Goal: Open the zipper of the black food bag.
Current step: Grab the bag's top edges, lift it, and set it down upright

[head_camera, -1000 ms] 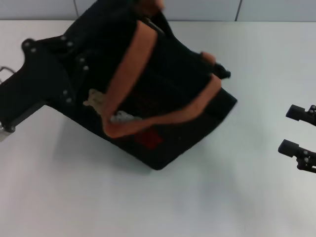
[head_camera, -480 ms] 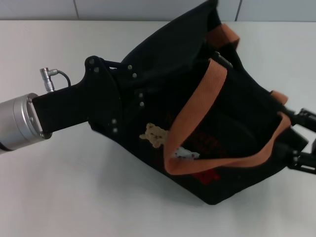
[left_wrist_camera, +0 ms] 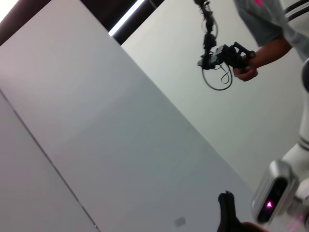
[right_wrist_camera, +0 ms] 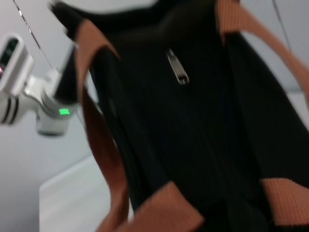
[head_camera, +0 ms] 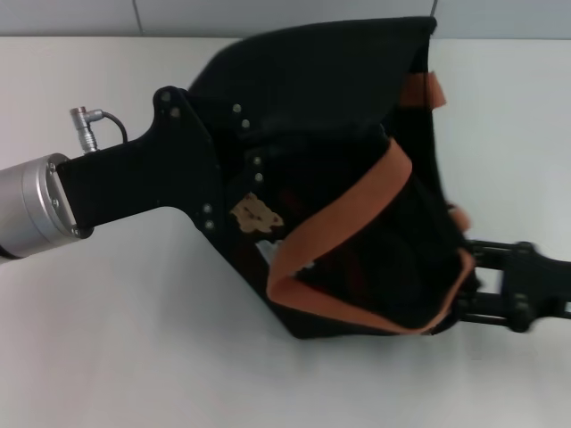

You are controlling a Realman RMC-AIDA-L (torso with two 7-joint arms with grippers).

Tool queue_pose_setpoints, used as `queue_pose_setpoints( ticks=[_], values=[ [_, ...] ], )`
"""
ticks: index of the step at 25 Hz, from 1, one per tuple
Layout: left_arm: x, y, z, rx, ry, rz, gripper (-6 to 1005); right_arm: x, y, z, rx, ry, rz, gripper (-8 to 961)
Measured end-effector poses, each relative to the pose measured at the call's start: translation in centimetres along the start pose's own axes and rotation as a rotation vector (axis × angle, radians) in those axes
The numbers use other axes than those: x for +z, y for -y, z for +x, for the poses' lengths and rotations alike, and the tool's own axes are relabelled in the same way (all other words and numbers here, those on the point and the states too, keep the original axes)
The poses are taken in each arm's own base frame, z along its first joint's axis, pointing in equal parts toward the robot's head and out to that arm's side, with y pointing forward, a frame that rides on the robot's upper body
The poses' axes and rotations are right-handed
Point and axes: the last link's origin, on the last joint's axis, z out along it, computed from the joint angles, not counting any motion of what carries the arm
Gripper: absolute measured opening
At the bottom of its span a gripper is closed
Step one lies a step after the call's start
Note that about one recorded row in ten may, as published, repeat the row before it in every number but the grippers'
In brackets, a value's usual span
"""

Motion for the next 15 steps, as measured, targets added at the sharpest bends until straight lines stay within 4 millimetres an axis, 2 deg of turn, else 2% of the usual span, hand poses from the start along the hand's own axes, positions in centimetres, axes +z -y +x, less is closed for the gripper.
queue_pose_setpoints(
  ticks=[1,2,8,11,13,15],
  values=[
    [0.2,0.0,0.0,0.013,-0.007,-0.007,100,2.0,0.5,-0.3,0.001,-0.047,-0.027,733],
    [0.2,0.0,0.0,0.013,-0.007,-0.007,100,2.0,0.5,-0.3,0.001,-0.047,-0.027,720],
    [0.5,0.1,0.0,0.035,-0.02,-0.017,100,8.4,1.7,-2.4,-0.032,-0.174,-0.084,643],
    [0.6,0.1,0.0,0.036,-0.02,-0.016,100,10.6,2.1,-3.8,-0.05,-0.196,-0.086,604],
    [0.5,0.0,0.1,0.034,-0.019,-0.013,100,10.6,2.1,-3.9,-0.044,-0.197,-0.086,606],
    [0.4,-0.1,0.0,0.03,-0.017,-0.009,100,9.7,2.1,-3.9,-0.026,-0.19,-0.086,609]
  ],
)
